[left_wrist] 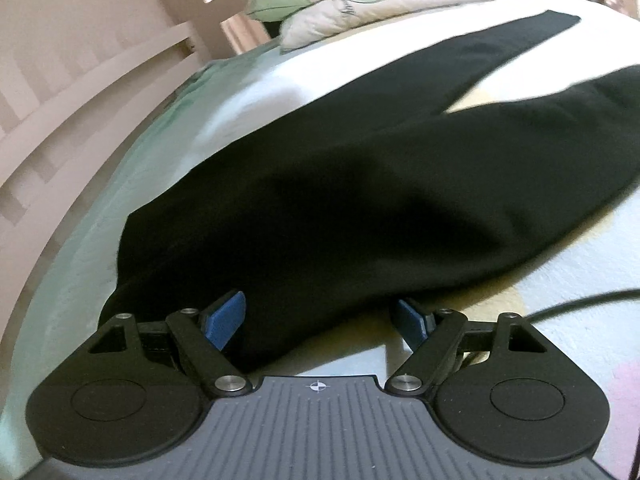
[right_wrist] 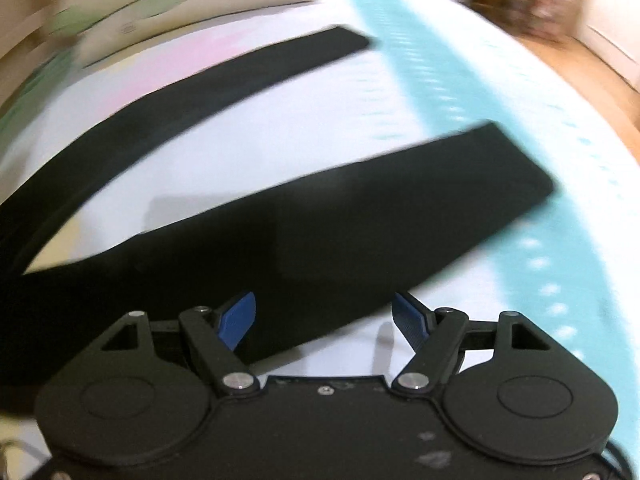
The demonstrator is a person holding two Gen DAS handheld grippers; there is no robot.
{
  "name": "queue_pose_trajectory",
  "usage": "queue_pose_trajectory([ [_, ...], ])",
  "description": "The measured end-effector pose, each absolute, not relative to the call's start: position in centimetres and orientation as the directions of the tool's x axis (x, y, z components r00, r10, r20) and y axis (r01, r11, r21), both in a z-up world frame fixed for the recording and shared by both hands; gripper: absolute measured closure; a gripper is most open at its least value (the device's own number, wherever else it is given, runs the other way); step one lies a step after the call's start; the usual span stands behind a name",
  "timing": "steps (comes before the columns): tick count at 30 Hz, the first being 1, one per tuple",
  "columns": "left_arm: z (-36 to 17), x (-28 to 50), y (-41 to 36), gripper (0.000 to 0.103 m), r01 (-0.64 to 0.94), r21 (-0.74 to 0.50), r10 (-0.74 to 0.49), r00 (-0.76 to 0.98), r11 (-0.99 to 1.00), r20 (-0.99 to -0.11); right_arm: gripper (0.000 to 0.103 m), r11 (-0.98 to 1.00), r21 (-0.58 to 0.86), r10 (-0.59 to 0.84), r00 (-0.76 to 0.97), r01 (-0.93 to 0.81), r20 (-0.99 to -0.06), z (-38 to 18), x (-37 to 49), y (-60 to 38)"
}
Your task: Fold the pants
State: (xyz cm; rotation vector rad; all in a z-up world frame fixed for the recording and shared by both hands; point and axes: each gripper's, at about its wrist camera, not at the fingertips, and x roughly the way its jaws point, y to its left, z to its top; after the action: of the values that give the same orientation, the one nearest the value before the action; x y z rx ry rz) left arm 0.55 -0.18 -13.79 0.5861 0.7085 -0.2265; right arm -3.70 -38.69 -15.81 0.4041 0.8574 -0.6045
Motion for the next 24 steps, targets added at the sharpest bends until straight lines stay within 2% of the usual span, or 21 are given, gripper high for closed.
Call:
queue_pose_trajectory([
  [4,-14.2,0.6,-0.5,0.026,0.411,0.453,-0.018,0.756,0.791,-0.654,0.026,0.703,0.128,-0.353,0.498,0.7,-0.792,-16.1,-4.6,-40.8],
  [7,-14.3,1.0,-0.4,0.034,0.438,0.442,-0.044,0.747,0.783,-0.664,0.026,0.682,0.177,-0.322,0.508,0.71,-0.799,-16.8,-4.9,-41.7],
  [13,-14.4,1.3,-0.3,0.059,0.53,0.42,-0.118,0.713,0.737,-0.691,0.026,0.685,0.27,-0.285,0.591,0.676,-0.754,-17.8,-4.7,-41.7],
  [14,-14.4,1.4,-0.3,0.066,0.548,0.401,-0.138,0.698,0.734,-0.702,0.028,0.687,0.285,-0.274,0.601,0.669,-0.751,-17.8,-4.7,-41.8],
  [15,-14.4,1.5,-0.1,0.073,0.563,0.381,-0.156,0.684,0.733,-0.712,0.033,0.687,0.293,-0.268,0.606,0.665,-0.749,-17.8,-4.5,-41.8],
  [16,-14.4,1.6,0.0,0.076,0.576,0.358,-0.173,0.669,0.735,-0.722,0.037,0.69,0.296,-0.263,0.61,0.661,-0.747,-17.4,-4.0,-41.4],
  [17,-14.3,1.8,0.2,0.079,0.585,0.337,-0.187,0.657,0.738,-0.73,0.054,0.695,0.296,-0.26,0.612,0.656,-0.747,-17.5,-3.6,-41.5],
  [18,-14.2,2.0,0.4,0.084,0.592,0.317,-0.2,0.645,0.741,-0.738,0.077,0.699,0.292,-0.258,0.61,0.653,-0.749,-17.5,-3.4,-41.6],
  [19,-14.1,2.3,0.6,0.088,0.601,0.29,-0.217,0.63,0.745,-0.746,0.088,0.699,0.287,-0.257,0.604,0.655,-0.754,-17.5,-3.3,-41.7],
  [20,-14.0,2.6,0.8,0.092,0.599,0.266,-0.223,0.617,0.756,-0.755,0.093,0.698,0.294,-0.253,0.608,0.653,-0.752,-17.6,-3.2,-42.0],
  [24,-13.2,3.2,1.5,0.097,0.599,0.199,-0.25,0.581,0.776,-0.775,0.095,0.689,0.323,-0.236,0.623,0.649,-0.746,-17.3,-3.8,-42.4],
])
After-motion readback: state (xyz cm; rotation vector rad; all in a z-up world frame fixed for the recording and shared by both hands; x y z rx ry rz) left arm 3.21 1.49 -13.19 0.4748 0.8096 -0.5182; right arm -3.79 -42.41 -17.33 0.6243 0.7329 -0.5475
